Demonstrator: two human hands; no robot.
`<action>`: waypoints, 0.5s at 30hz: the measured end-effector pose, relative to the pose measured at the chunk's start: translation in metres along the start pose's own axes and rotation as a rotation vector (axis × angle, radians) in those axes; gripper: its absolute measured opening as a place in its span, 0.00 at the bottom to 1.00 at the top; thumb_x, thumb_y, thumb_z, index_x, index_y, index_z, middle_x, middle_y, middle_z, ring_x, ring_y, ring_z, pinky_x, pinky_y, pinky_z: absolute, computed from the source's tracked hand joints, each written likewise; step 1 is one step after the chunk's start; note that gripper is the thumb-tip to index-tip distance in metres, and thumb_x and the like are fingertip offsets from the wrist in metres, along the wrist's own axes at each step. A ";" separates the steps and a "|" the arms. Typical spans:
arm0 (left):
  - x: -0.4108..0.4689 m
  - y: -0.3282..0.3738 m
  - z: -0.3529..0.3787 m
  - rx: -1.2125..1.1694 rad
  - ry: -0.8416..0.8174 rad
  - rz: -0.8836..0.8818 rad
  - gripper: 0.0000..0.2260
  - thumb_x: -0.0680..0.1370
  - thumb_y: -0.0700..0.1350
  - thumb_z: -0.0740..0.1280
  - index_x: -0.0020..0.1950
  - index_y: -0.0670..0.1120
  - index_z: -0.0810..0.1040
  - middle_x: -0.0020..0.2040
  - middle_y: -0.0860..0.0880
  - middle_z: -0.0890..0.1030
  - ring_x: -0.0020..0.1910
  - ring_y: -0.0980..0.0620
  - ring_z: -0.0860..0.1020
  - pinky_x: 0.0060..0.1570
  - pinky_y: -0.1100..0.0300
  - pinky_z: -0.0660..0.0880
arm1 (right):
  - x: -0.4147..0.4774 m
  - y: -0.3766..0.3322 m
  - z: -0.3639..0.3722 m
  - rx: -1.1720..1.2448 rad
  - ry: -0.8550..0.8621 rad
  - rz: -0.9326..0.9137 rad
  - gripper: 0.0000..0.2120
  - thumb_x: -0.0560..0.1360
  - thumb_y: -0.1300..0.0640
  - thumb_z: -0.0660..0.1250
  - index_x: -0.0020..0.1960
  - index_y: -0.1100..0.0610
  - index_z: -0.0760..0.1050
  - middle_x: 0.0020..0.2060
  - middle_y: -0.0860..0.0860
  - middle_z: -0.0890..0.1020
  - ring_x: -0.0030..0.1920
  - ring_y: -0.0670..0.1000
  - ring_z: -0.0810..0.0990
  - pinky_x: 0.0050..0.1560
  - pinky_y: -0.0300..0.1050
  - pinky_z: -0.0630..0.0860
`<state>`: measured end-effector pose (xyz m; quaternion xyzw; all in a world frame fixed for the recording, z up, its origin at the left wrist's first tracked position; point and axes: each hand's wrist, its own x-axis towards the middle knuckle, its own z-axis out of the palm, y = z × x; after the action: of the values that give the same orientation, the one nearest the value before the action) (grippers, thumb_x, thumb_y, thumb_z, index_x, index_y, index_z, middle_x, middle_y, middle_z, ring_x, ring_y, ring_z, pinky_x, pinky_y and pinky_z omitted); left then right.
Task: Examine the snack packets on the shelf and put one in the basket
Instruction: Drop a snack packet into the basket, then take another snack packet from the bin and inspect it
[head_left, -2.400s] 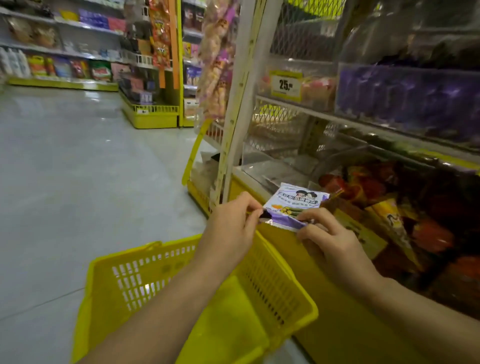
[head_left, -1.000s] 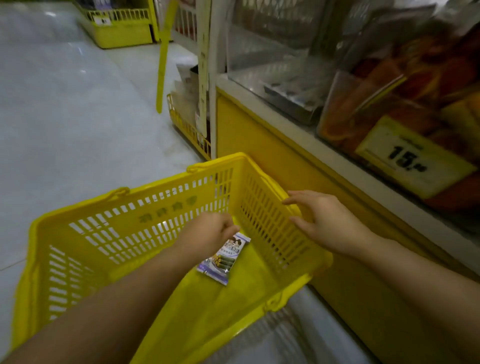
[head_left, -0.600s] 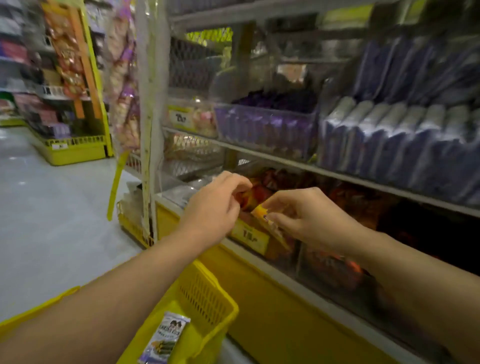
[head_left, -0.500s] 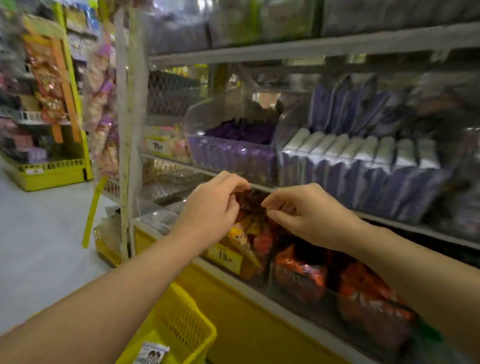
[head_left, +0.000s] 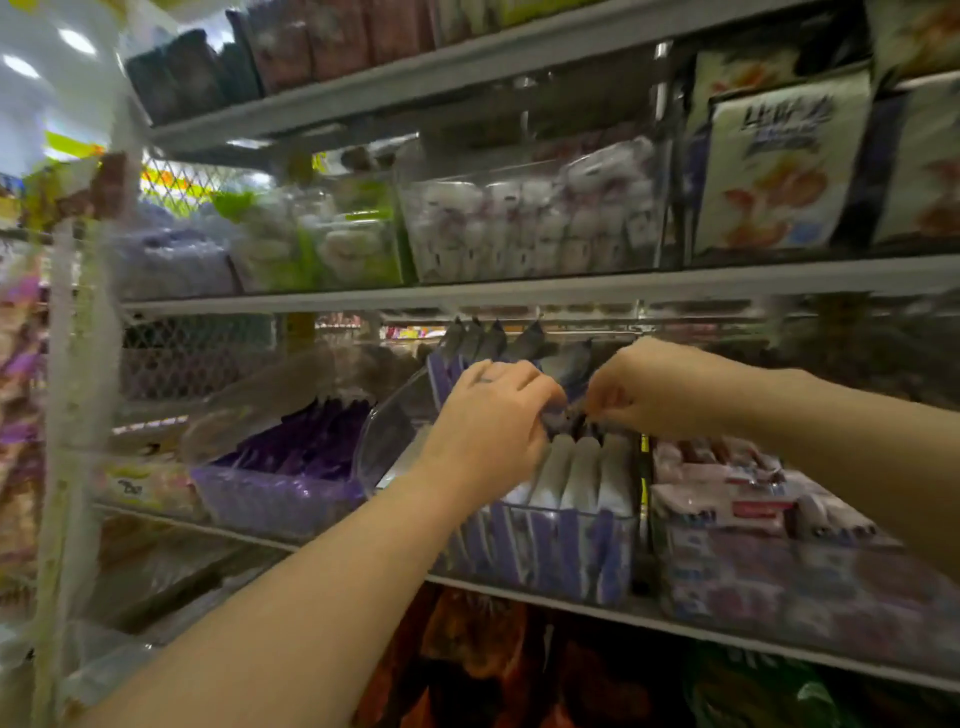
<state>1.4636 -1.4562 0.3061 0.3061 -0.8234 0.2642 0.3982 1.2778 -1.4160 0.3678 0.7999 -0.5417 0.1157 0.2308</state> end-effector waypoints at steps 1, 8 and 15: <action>0.007 -0.002 0.007 0.027 -0.004 0.002 0.13 0.72 0.41 0.64 0.55 0.46 0.79 0.53 0.47 0.79 0.53 0.44 0.76 0.60 0.51 0.66 | 0.010 0.006 0.000 -0.014 -0.035 -0.027 0.09 0.73 0.54 0.66 0.50 0.49 0.83 0.42 0.44 0.84 0.38 0.47 0.79 0.39 0.34 0.75; 0.032 -0.029 0.040 0.151 0.009 0.068 0.22 0.62 0.41 0.74 0.56 0.46 0.83 0.59 0.42 0.81 0.59 0.38 0.78 0.60 0.37 0.72 | 0.071 0.020 0.014 -0.162 -0.372 -0.095 0.12 0.72 0.57 0.69 0.55 0.49 0.82 0.51 0.49 0.83 0.49 0.54 0.80 0.51 0.44 0.77; 0.037 -0.055 0.059 0.149 0.001 0.004 0.21 0.66 0.46 0.69 0.59 0.50 0.82 0.59 0.44 0.81 0.57 0.40 0.79 0.58 0.41 0.72 | 0.086 0.024 0.030 -0.226 -0.551 -0.144 0.15 0.73 0.58 0.69 0.59 0.53 0.79 0.51 0.51 0.82 0.49 0.54 0.79 0.51 0.46 0.76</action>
<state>1.4559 -1.5444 0.3147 0.3330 -0.8019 0.3257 0.3741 1.2866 -1.5082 0.3854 0.8068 -0.5351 -0.1835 0.1705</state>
